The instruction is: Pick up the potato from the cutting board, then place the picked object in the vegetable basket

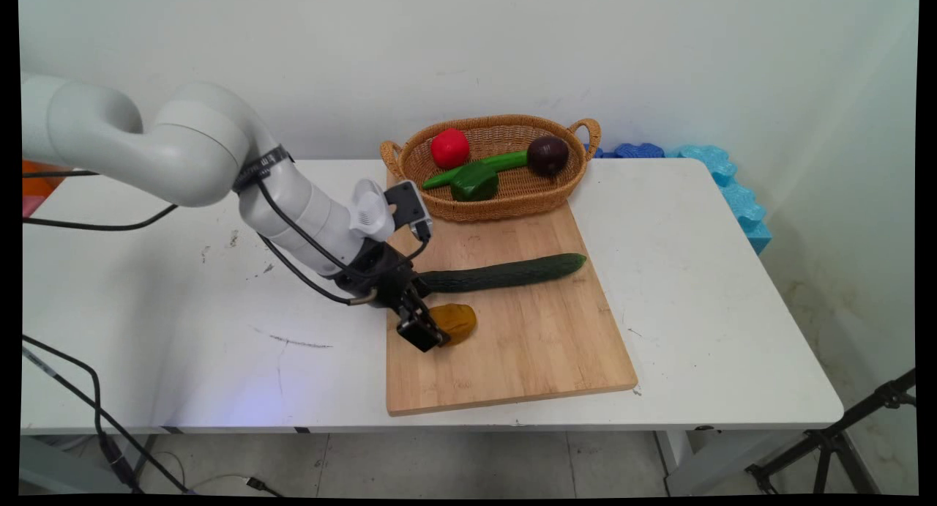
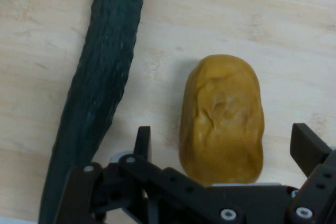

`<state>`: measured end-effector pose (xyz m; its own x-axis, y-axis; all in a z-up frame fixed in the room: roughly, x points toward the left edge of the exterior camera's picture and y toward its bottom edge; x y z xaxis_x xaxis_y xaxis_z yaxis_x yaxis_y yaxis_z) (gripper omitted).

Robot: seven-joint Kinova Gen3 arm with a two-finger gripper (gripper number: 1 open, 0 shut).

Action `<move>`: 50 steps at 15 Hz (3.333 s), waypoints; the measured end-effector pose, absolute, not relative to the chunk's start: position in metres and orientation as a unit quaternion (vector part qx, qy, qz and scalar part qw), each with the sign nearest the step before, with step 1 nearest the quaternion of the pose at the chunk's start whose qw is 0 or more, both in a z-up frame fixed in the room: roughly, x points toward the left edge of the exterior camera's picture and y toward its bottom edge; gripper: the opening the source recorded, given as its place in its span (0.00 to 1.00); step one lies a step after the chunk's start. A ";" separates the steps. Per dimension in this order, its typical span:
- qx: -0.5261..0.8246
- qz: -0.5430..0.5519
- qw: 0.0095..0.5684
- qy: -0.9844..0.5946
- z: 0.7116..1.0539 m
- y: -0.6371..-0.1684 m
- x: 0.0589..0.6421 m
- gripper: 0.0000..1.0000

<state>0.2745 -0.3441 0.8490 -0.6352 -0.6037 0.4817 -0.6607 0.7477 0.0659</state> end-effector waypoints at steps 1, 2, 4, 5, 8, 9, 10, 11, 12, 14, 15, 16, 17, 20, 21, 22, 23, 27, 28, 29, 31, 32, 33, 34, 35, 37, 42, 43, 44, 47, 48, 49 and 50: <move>0.350 0.059 0.244 -0.903 0.848 -0.345 0.274 1.00; 0.350 0.059 0.243 -0.903 0.846 -0.345 0.272 1.00; 0.349 0.060 0.242 -0.903 0.843 -0.346 0.270 1.00; 0.348 0.061 0.242 -0.904 0.842 -0.346 0.269 0.00; 0.338 0.060 0.242 -0.907 0.839 -0.347 0.267 0.00; 0.332 0.058 0.244 -0.909 0.839 -0.346 0.266 0.00; 0.327 0.057 0.245 -0.911 0.840 -0.346 0.265 0.00; 0.319 0.055 0.248 -0.913 0.842 -0.346 0.264 0.00; 0.310 0.054 0.252 -0.915 0.846 -0.345 0.263 0.00; 0.295 0.049 0.260 -0.918 0.859 -0.343 0.265 0.00; 0.292 0.047 0.264 -0.918 0.864 -0.343 0.266 0.00; 0.286 0.043 0.269 -0.919 0.874 -0.342 0.269 0.00; 0.282 0.040 0.274 -0.919 0.885 -0.341 0.273 0.00; 0.278 0.035 0.287 -0.916 0.921 -0.344 0.284 0.00; 0.279 0.035 0.290 -0.915 0.934 -0.349 0.288 0.00; 0.282 0.036 0.293 -0.913 0.945 -0.354 0.291 0.00; 0.287 0.038 0.295 -0.911 0.957 -0.361 0.294 0.00; 0.307 0.051 0.297 -0.903 0.988 -0.391 0.307 0.00; 0.311 0.055 0.295 -0.902 0.992 -0.397 0.310 0.00; 0.318 0.060 0.293 -0.900 0.997 -0.406 0.314 0.00; 0.331 0.070 0.287 -0.896 1.002 -0.422 0.322 0.00; 0.336 0.074 0.284 -0.895 1.003 -0.428 0.325 0.00; 0.344 0.080 0.279 -0.893 1.004 -0.438 0.330 0.00; 0.354 0.087 0.273 -0.890 1.004 -0.449 0.335 0.00; 0.365 0.095 0.267 -0.887 1.002 -0.461 0.340 0.00; 0.385 0.106 0.256 -0.880 0.997 -0.483 0.348 0.00; 0.420 0.124 0.237 -0.867 0.975 -0.522 0.357 0.00; 0.428 0.127 0.235 -0.863 0.969 -0.529 0.358 0.00; 0.435 0.129 0.234 -0.860 0.962 -0.538 0.358 0.00; 0.451 0.134 0.232 -0.852 0.943 -0.560 0.357 0.00; 0.455 0.135 0.230 -0.850 0.937 -0.566 0.357 0.00; 0.459 0.135 0.228 -0.848 0.932 -0.570 0.358 0.00; 0.462 0.136 0.227 -0.847 0.929 -0.573 0.358 0.00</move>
<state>0.3578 -0.5732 0.9285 -0.4707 -0.7200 0.5099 -0.8432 0.5372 -0.0197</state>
